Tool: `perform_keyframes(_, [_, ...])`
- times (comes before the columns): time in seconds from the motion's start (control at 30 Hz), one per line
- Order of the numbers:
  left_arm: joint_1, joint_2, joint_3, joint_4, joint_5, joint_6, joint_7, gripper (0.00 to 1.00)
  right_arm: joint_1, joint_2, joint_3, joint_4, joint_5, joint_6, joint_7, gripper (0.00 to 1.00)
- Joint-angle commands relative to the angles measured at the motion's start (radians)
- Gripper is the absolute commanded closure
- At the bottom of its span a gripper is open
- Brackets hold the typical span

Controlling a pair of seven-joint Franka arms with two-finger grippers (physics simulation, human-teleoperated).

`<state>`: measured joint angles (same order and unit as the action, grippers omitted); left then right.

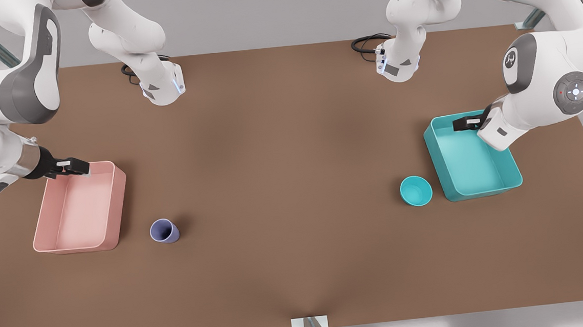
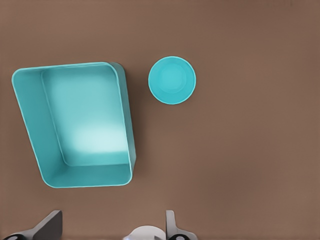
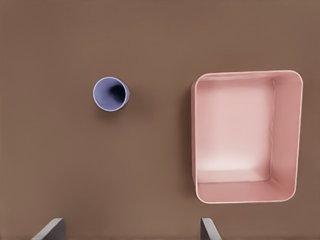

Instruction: Put the bowls and cups in different boxes

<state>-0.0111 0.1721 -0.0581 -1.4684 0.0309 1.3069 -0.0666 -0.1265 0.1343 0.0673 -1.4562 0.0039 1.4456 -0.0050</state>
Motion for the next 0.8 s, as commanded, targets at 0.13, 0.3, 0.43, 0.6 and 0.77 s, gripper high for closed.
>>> perform_keyframes(0.13, [-0.197,0.174,0.0,0.013,0.078,0.135,-0.094,0.0,0.007,0.148,0.008,0.098,0.018,0.015,-0.013,0.0])
perform_keyframes(0.3, [-0.224,0.443,-0.003,0.023,0.096,0.575,-0.151,0.0,0.093,0.43,0.014,0.166,-0.008,0.294,0.036,0.0])
perform_keyframes(0.43, [-0.221,0.509,-0.002,-0.038,0.1,0.726,-0.153,0.0,0.09,0.531,0.012,0.163,0.001,0.412,0.065,0.0])
perform_keyframes(0.6, [-0.193,0.515,0.001,-0.115,0.119,0.712,-0.154,0.0,0.079,0.558,0.014,0.08,0.014,0.524,0.068,0.0])
perform_keyframes(0.77, [-0.184,0.524,0.004,-0.159,0.13,0.697,-0.165,0.0,0.073,0.456,0.012,-0.136,0.042,0.654,0.066,0.0])
